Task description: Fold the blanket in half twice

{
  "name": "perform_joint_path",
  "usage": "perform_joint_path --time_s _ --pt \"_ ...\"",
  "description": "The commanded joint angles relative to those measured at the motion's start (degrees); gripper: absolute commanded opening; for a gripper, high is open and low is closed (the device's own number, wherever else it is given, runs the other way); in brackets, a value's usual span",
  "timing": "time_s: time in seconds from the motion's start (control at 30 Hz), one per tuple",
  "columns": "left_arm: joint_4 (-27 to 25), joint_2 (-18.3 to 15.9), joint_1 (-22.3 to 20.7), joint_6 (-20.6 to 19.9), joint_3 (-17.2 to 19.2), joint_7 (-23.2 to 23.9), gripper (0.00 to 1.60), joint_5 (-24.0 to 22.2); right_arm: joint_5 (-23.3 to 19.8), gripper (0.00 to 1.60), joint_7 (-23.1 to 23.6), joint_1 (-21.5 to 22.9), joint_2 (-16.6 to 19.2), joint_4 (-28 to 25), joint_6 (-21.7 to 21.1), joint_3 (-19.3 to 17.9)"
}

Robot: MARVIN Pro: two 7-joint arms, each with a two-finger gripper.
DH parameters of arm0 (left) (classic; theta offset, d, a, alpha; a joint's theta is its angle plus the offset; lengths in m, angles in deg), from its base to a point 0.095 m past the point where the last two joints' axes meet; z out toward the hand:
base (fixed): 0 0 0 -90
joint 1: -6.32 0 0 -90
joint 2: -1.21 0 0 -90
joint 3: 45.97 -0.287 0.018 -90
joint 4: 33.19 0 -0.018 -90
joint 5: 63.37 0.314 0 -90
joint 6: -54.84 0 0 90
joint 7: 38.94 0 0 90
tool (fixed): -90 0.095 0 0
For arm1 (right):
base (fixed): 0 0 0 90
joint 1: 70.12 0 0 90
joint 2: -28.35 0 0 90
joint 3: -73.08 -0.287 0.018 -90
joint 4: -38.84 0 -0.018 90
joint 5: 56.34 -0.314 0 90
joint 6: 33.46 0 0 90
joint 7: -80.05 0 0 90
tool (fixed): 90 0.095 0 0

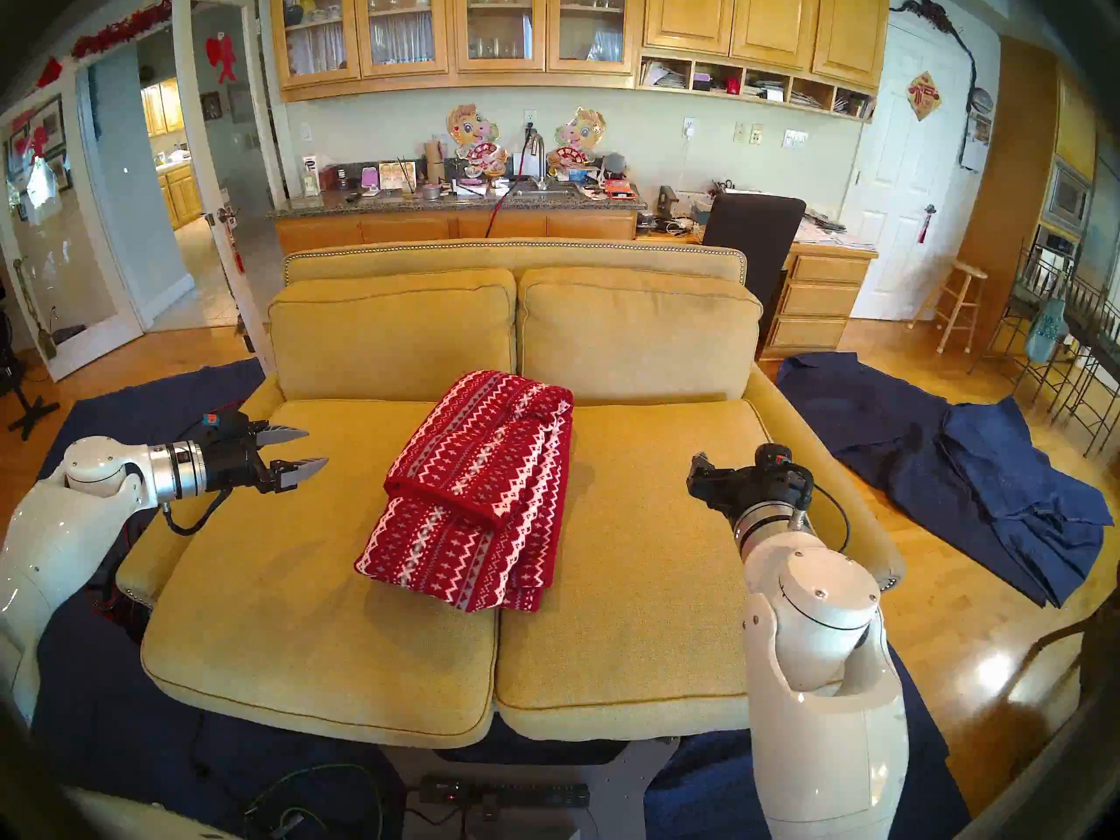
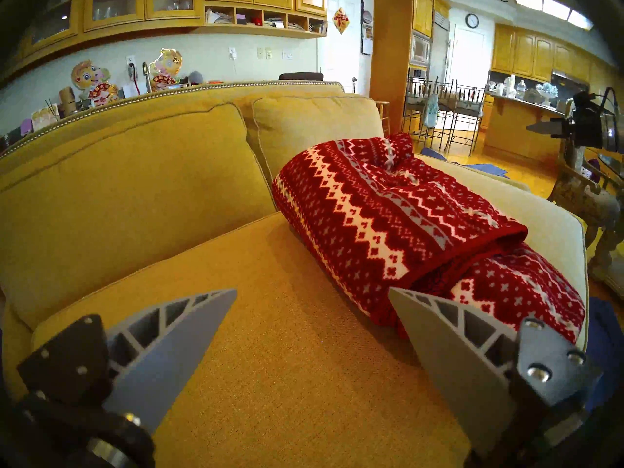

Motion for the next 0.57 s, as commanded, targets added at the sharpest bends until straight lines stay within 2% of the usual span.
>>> perform_joint_path --time_s 0.0,0.53 --pt "0.0 -0.2 -2.8 0.6 1.0 0.4 1.60 -0.2 -0.1 1.60 -0.1 0.9 -0.2 -2.1 0.4 0.1" --pt "0.3 0.0 -3.1 0.7 0.9 0.8 1.60 -0.1 -0.1 1.60 -0.1 0.9 -0.2 -2.1 0.4 0.1"
